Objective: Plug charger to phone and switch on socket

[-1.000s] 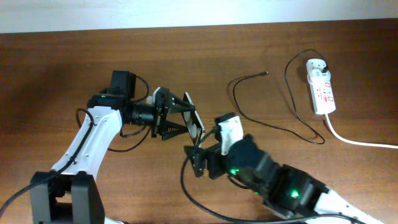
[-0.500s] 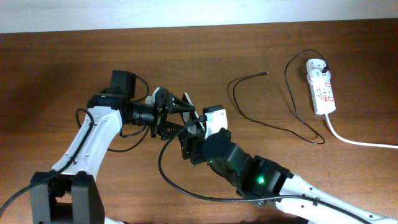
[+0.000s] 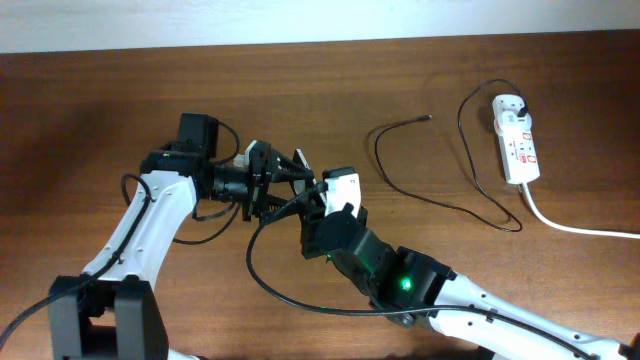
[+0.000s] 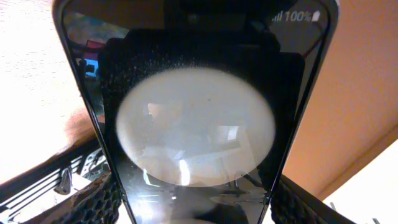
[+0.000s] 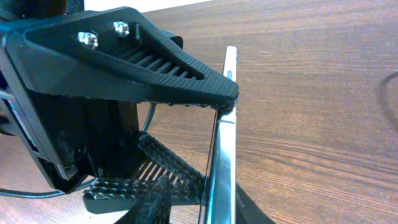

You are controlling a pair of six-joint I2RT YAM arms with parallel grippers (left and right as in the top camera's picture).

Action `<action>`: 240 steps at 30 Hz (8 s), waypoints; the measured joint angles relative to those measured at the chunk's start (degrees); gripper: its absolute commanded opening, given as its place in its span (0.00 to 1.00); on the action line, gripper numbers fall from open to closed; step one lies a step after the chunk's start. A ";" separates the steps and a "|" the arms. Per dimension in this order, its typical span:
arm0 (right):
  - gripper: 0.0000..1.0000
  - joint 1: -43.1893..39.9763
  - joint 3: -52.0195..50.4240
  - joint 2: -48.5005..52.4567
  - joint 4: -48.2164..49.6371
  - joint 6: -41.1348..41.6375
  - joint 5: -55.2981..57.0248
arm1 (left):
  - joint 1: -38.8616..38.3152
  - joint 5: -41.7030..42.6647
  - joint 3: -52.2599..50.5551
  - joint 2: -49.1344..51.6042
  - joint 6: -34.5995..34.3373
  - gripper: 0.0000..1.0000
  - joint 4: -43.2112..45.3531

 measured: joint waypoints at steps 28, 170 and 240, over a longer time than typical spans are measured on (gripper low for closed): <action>0.04 -24.17 -0.48 -34.71 -37.40 0.83 -8.70 | 10.97 -22.58 0.09 -30.23 12.13 0.99 -13.25; 0.24 -34.88 52.39 58.12 -47.08 -11.02 -9.40 | 9.38 -8.15 -32.68 -11.89 9.84 0.00 49.83; 0.04 -33.92 15.08 -14.32 -57.70 -23.32 -37.38 | 9.38 -5.42 -32.68 -11.91 9.09 0.00 48.94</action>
